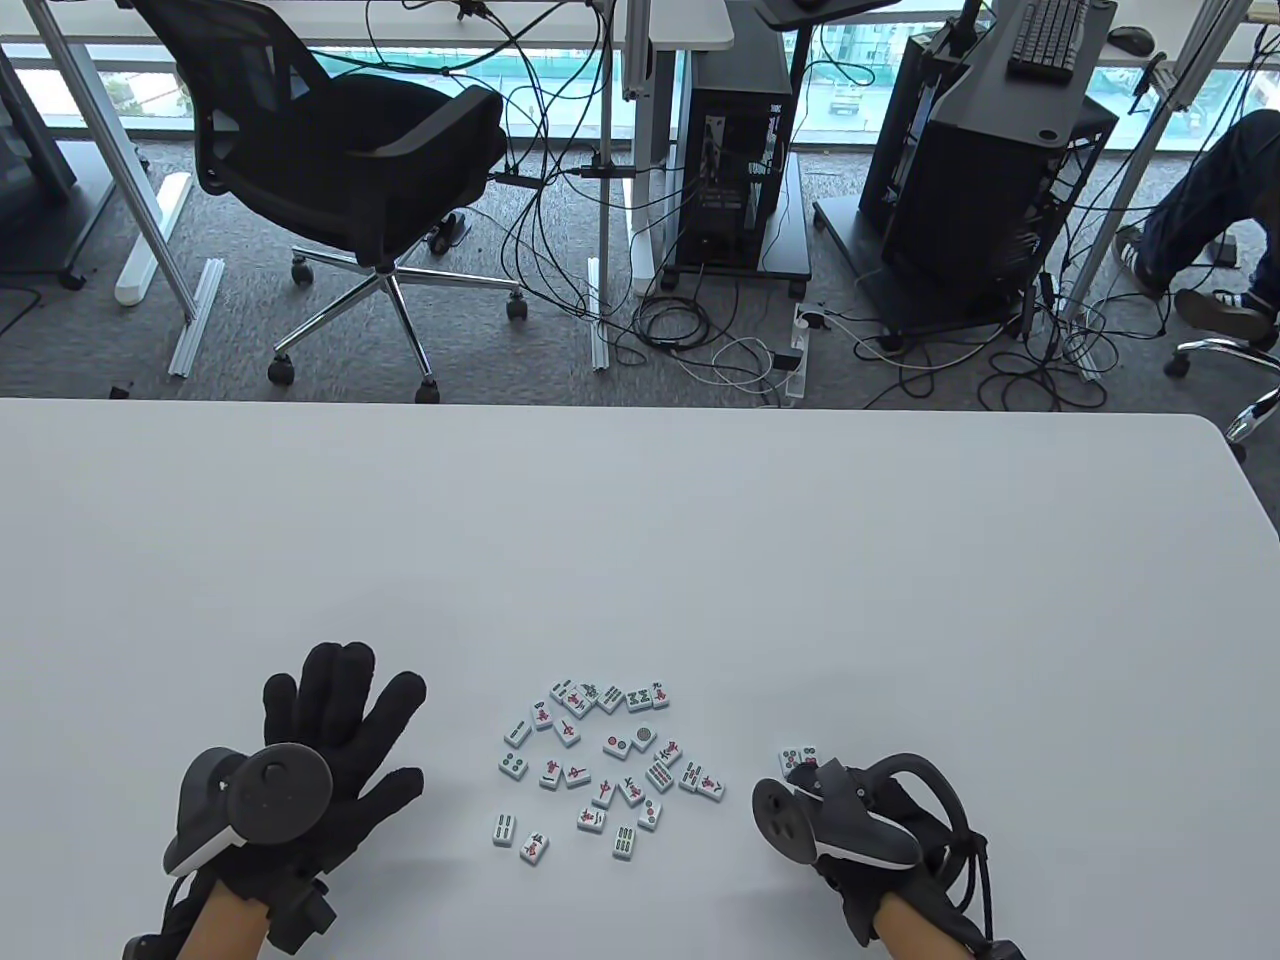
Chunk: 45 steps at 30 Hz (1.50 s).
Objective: Mahjong suit sorting
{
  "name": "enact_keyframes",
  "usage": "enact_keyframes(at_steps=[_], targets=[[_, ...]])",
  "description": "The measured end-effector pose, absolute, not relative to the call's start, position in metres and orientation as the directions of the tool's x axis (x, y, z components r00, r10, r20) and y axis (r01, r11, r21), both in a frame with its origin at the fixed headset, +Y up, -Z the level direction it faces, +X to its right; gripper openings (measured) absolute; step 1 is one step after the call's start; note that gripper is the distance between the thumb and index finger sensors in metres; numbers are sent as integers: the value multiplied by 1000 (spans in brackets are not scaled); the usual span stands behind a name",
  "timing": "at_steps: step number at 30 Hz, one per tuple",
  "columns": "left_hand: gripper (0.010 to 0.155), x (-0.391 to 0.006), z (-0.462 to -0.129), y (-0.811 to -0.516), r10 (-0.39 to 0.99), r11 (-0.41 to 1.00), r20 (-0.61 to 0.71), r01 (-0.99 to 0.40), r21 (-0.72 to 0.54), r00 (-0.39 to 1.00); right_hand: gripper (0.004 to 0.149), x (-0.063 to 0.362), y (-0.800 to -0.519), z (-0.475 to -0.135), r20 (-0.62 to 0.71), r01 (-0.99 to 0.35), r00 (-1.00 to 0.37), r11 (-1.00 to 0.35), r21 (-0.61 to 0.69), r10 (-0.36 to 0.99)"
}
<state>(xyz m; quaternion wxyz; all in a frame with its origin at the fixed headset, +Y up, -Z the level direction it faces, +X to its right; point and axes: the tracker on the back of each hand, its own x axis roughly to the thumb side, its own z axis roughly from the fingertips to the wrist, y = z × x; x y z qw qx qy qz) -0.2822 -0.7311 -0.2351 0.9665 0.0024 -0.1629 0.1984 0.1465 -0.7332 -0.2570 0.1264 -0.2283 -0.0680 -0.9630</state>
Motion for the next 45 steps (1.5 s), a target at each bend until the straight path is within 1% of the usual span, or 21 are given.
enact_keyframes(at_steps=[4, 7, 9, 13, 16, 18, 20, 21, 23, 24, 26, 28, 31, 33, 37, 41, 45], targets=[[77, -283, -235, -731, 383, 921, 314, -385, -57, 869, 50, 109, -720, -265, 529, 177, -835, -984, -5, -153], [77, -284, -235, -730, 385, 920, 312, -388, -53, 869, 51, 75, -718, -273, 594, 112, -798, -993, -23, -103], [77, -285, -235, -729, 389, 917, 312, -395, -48, 867, 54, 44, -720, -278, 656, 70, -750, -997, -44, -82], [77, -287, -235, -728, 394, 915, 311, -402, -39, 865, 56, -3, -728, -288, 720, 69, -689, -996, -48, -82], [77, -290, -235, -727, 401, 911, 304, -411, -32, 864, 54, -33, -735, -297, 729, 74, -675, -994, -85, -113], [77, -292, -235, -727, 408, 908, 295, -417, -33, 864, 53, -50, -740, -302, 734, 69, -673, -996, -52, -85], [77, -293, -235, -728, 410, 907, 291, -419, -34, 864, 54, -64, -744, -304, 747, 130, -656, -991, -30, -109], [77, -294, -236, -728, 414, 905, 288, -423, -34, 863, 55, -70, -746, -304, 757, 179, -637, -983, -38, -146], [77, -296, -236, -727, 429, 897, 284, -441, -24, 857, 56, -76, -748, -304, 775, 211, -607, -976, -55, -175], [77, -297, -237, -727, 436, 893, 281, -449, -18, 855, 57, -78, -749, -304, 778, 209, -605, -977, -47, -167], [77, -301, -237, -726, 445, 888, 268, -459, -10, 855, 58, -83, -752, -305, 781, 213, -613, -977, 16, -121], [77, -303, -237, -726, 448, 887, 262, -462, -8, 855, 58, -86, -755, -306, 782, 244, -610, -969, 33, -127], [77, -303, -237, -726, 455, 883, 259, -469, -9, 852, 57, -92, -760, -305, 791, 302, -585, -953, 7, -180], [77, -302, -237, -726, 451, 885, 262, -465, -12, 853, 55, -98, -762, -302, 799, 304, -568, -952, -23, -200], [77, -301, -237, -727, 445, 889, 266, -457, -18, 855, 55, -105, -762, -299, 809, 323, -547, -946, -36, -217], [77, -300, -237, -726, 444, 889, 273, -457, -17, 853, 55, -101, -754, -301, 815, 262, -566, -965, 36, -123], [77, -300, -236, -724, 446, 886, 282, -463, -7, 849, 55, -78, -724, -308, 781, 151, -619, -988, 15, -82]])
